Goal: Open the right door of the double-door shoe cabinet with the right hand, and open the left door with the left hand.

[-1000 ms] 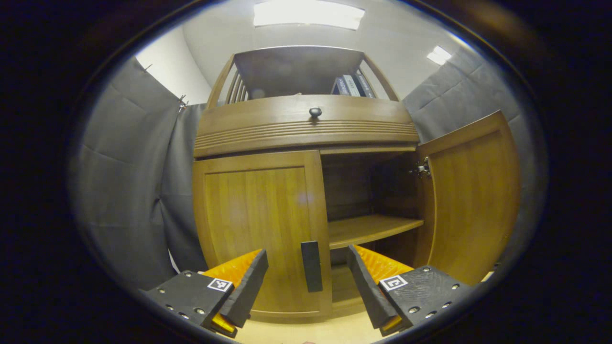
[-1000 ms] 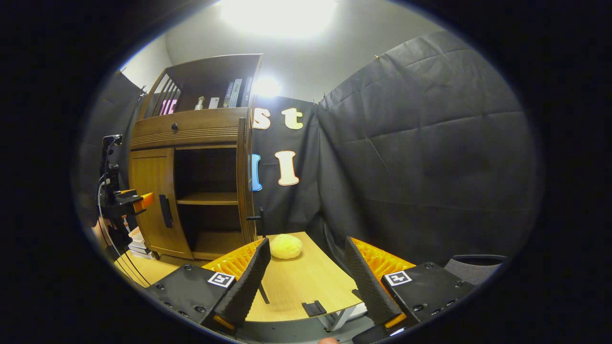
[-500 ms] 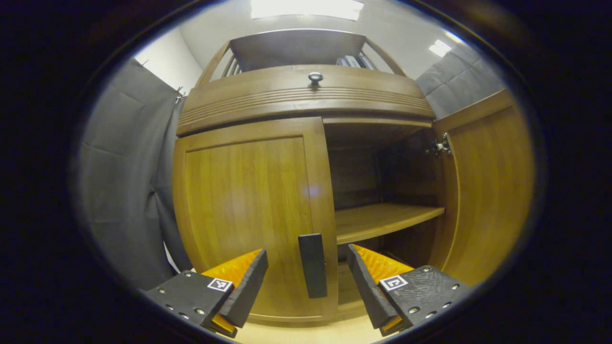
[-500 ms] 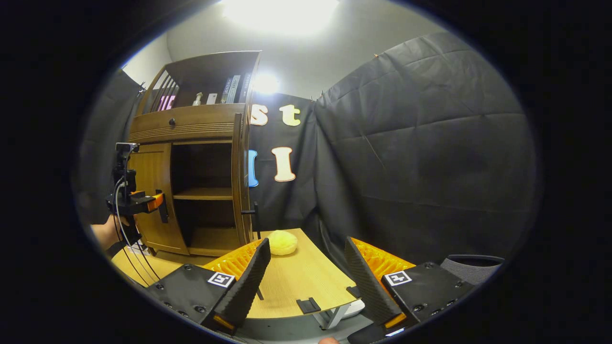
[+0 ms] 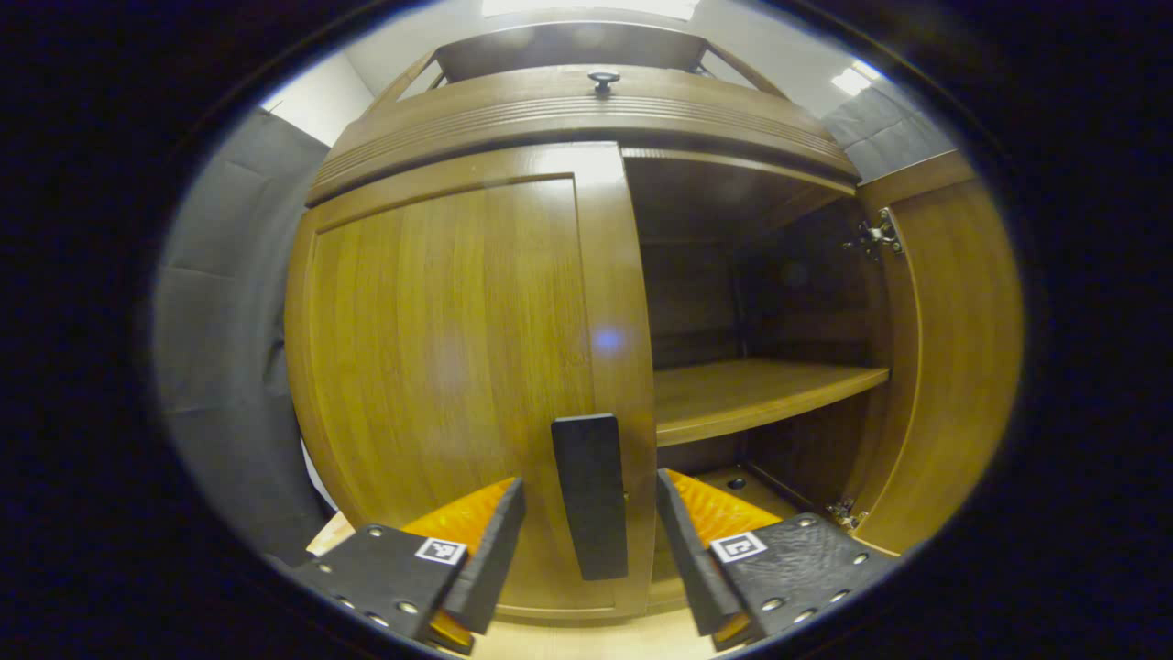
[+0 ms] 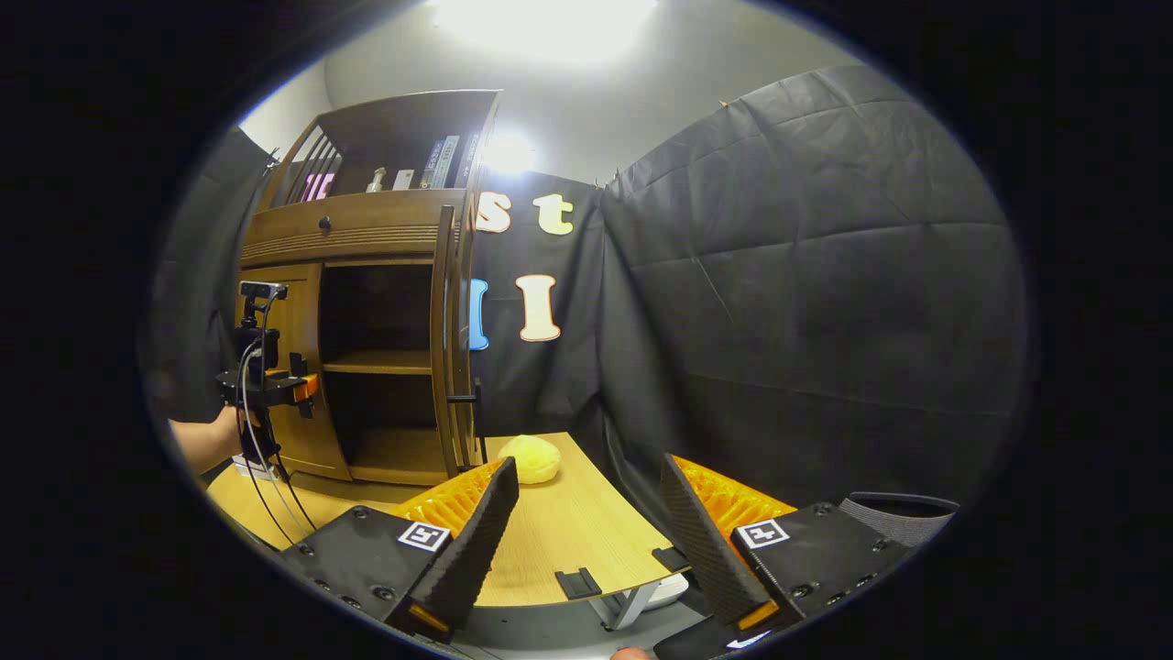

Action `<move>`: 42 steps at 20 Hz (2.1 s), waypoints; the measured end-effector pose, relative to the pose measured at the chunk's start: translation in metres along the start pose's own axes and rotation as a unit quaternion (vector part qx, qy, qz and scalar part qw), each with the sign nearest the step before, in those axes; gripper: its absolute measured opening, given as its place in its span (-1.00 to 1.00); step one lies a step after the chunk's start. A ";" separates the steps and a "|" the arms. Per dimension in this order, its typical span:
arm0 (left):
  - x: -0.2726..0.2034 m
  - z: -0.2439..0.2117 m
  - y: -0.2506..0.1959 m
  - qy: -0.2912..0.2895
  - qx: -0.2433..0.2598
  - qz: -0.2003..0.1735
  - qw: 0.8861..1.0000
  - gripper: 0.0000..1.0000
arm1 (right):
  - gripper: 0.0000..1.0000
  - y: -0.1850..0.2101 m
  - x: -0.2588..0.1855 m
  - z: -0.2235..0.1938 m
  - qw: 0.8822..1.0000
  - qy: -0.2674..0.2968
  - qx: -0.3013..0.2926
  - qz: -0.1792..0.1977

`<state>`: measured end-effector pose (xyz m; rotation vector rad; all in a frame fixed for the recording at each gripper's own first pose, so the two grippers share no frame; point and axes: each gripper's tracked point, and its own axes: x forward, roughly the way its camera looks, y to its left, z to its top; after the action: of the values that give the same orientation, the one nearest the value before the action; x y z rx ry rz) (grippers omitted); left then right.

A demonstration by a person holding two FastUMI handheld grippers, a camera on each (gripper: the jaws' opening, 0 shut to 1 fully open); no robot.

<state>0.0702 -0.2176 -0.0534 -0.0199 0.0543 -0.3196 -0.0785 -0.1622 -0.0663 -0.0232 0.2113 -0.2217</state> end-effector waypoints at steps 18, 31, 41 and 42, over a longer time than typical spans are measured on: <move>-0.022 -0.004 -0.002 0.022 -0.024 0.002 0.999 -0.59 | 0.95 0.030 0.022 0.003 0.999 -0.010 0.008 0.048; -0.054 -0.005 0.005 0.020 -0.033 0.004 0.999 -0.55 | 0.95 0.055 0.025 0.006 0.996 -0.019 0.010 0.084; -0.078 -0.007 0.019 0.019 -0.038 0.011 0.999 -0.55 | 0.95 0.076 0.024 0.008 0.994 -0.026 0.008 0.105; -0.079 -0.007 0.020 0.018 -0.039 0.012 0.999 -0.55 | 0.95 0.078 0.023 0.008 0.994 -0.026 0.008 0.107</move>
<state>0.0010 -0.1734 -0.0568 -0.0899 0.1034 -0.2940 -0.0380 -0.0908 -0.0667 0.0090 0.1590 -0.0084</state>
